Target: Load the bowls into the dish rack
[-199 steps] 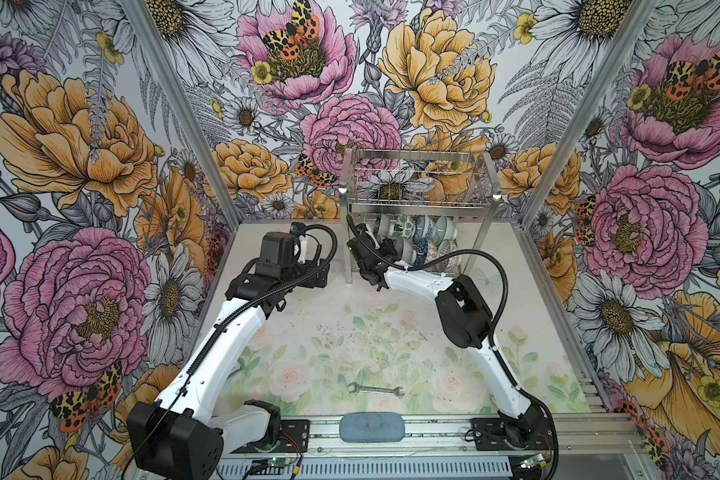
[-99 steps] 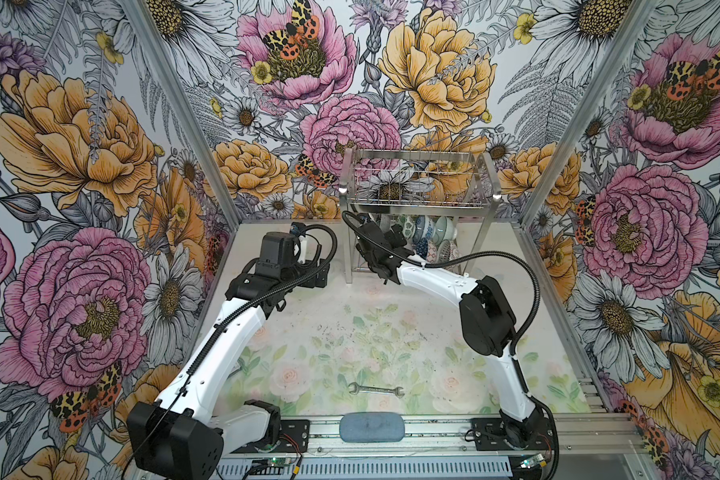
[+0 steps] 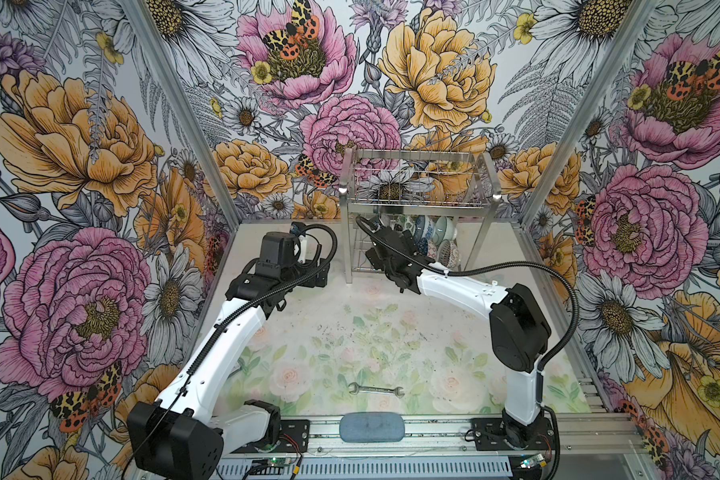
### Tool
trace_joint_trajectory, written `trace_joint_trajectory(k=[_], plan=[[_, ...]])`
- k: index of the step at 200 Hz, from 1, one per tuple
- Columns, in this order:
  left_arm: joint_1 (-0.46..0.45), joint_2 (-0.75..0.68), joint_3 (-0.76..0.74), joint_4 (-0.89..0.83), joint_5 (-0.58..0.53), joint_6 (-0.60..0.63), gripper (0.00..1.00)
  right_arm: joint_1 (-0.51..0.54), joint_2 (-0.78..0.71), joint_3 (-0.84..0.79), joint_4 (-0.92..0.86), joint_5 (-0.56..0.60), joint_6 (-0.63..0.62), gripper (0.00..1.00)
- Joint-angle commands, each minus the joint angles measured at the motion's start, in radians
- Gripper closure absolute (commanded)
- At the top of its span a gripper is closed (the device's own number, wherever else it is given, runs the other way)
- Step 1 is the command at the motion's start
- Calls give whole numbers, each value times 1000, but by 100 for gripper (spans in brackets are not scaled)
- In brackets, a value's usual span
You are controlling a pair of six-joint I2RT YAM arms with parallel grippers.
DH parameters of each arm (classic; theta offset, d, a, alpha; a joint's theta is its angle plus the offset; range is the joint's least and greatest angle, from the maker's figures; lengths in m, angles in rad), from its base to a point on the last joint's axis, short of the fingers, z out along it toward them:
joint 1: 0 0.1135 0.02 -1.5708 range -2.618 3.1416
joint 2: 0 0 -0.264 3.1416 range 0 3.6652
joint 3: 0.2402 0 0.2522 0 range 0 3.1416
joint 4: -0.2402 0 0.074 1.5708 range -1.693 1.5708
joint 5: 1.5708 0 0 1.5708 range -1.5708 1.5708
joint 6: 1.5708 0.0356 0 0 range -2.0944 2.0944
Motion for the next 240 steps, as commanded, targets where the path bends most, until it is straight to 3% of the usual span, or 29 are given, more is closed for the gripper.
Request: trace_joint_trajectory(k=[1,46,96,125,146,168,182,204,226,240], plan=[[10,-28,-13,28,-9,18,1,-6,-108,-95,76,-59,-9,0],[17,-49,-30,56,-60,19,1,-22,-449,-558,429,-229,-26,0],[28,-88,-49,162,-133,-49,1,-203,-735,-849,509,-175,59,0],[28,-121,-177,350,-218,-65,1,-311,-842,-1016,569,-117,130,1],[28,-150,-361,620,-326,-54,1,-355,-862,-1089,603,-77,124,1],[17,-117,-500,853,-459,-10,1,-384,-822,-1230,885,-56,50,1],[18,-69,-515,883,-503,11,1,-401,-773,-1252,937,-12,39,2],[14,-8,-521,890,-548,22,1,-435,-675,-1244,951,-39,62,2],[14,26,-601,1034,-546,41,1,-464,-602,-1222,1014,-88,46,2],[16,54,-651,1116,-538,51,1,-483,-560,-1159,945,-95,44,2]])
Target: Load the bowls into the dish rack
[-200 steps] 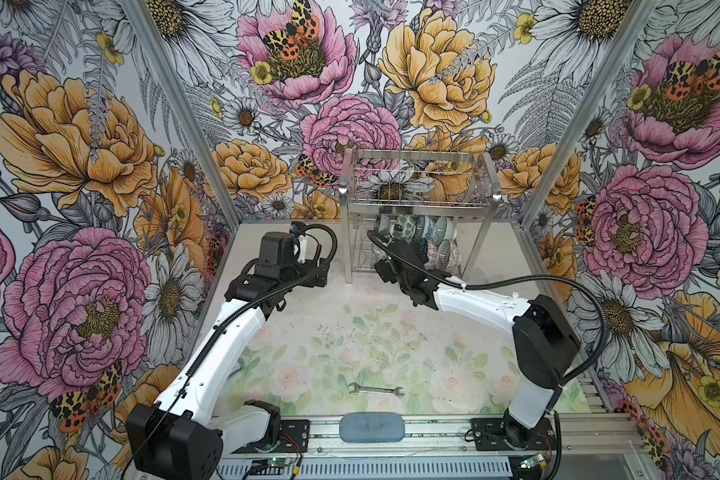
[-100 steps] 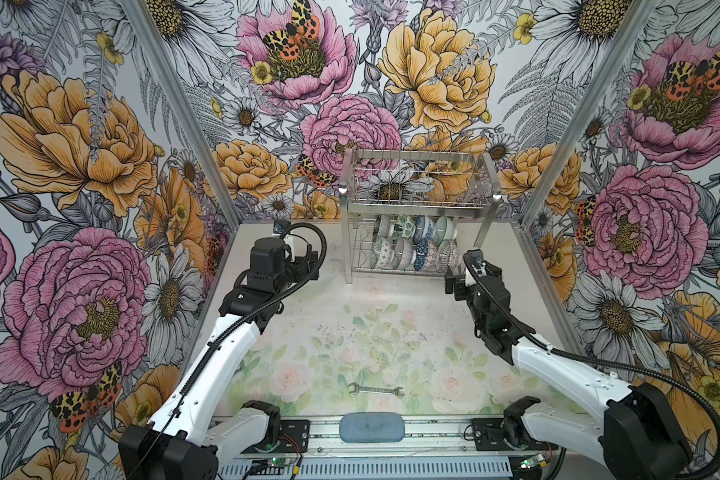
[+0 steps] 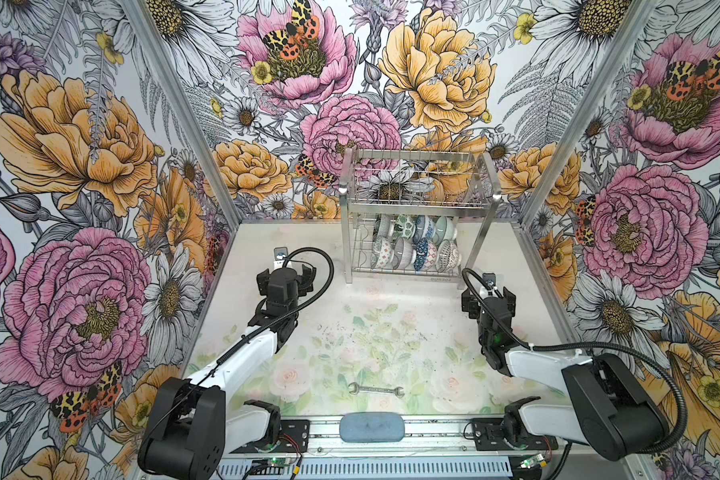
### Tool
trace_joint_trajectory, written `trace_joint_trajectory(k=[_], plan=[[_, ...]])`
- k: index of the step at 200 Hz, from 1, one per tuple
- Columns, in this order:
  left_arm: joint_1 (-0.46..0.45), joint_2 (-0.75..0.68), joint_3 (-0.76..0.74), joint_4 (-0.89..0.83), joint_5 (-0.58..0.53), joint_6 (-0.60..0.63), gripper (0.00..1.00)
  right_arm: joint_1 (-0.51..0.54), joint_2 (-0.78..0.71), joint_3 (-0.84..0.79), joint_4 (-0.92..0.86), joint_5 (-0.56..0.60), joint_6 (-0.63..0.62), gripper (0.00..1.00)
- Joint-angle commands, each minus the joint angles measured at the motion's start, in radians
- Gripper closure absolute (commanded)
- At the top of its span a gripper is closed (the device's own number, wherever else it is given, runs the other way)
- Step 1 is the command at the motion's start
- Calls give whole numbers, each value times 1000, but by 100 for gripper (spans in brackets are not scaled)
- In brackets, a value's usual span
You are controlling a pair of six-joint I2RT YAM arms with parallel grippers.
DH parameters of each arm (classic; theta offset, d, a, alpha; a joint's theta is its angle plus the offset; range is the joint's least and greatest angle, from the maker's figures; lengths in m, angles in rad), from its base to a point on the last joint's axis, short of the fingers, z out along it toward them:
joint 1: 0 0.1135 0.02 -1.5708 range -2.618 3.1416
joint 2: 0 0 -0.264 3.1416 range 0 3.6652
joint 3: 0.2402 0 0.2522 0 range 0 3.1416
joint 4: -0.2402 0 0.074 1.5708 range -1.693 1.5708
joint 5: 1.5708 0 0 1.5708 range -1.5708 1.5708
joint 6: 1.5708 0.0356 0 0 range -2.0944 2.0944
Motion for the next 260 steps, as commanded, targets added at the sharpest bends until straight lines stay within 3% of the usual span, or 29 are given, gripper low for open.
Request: trace_joint_trajectory(k=[1,24,38,50,78,89,96,106,114,136,144,157,260], plan=[[-2,39,-78,214,-39,38,2,-29,56,88,45,-28,-13,2],[12,110,-133,359,-16,80,1,-47,100,113,61,-78,-63,2],[31,161,-155,433,6,93,1,-67,154,76,205,-108,-84,2],[43,185,-164,462,27,109,1,-88,157,84,183,-33,-26,1],[62,205,-180,537,92,155,1,-213,166,75,178,-188,91,1],[85,256,-229,710,126,161,1,-237,233,70,267,-233,83,1],[94,279,-253,772,87,136,1,-237,204,82,184,-235,108,0],[135,272,-266,765,134,95,1,-253,226,78,238,-264,97,0],[165,282,-260,757,190,72,1,-253,206,86,177,-261,110,0],[210,353,-221,744,238,35,1,-253,215,82,208,-261,105,0],[220,330,-199,662,214,10,1,-252,215,81,204,-261,101,0],[229,348,-209,724,226,10,1,-253,215,80,218,-261,100,0],[214,345,-213,724,208,18,1,-252,213,82,200,-261,104,0]])
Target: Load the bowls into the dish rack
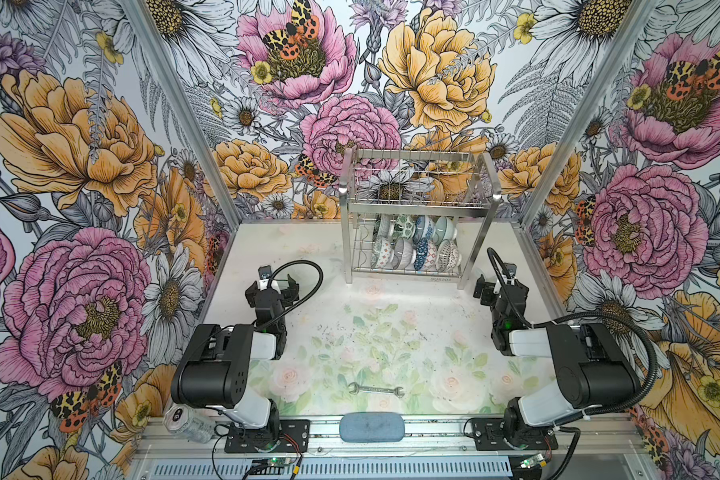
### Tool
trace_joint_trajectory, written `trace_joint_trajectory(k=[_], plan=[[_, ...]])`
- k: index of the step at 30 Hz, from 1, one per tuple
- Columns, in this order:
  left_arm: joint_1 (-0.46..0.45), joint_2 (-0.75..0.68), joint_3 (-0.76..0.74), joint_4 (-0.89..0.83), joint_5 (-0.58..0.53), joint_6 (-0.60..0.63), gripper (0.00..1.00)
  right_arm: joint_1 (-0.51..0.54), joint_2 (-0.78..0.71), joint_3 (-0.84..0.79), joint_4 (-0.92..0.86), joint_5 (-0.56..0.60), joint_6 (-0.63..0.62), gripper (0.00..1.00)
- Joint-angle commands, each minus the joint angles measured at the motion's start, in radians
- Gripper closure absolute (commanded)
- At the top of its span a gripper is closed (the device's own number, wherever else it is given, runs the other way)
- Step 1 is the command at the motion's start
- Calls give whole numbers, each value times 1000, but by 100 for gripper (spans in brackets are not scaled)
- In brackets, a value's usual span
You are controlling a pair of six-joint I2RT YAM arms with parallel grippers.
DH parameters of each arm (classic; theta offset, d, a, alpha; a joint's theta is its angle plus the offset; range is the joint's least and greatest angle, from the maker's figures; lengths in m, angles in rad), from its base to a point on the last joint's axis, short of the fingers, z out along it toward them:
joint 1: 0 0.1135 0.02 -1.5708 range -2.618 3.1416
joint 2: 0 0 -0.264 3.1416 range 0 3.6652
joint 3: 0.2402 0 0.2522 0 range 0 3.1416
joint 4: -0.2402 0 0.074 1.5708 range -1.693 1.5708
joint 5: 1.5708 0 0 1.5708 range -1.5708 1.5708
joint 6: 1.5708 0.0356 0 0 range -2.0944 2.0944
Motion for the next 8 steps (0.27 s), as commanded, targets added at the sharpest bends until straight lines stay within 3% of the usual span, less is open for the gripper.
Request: trace_joint_trajectory(k=[1,8], plan=[[-6,1,8,38,24,-18,1,0,4,-2,29,-17,13,0],[-6,1,8,38,24,-18,1,-1,3,-4,29,-18,14,0]])
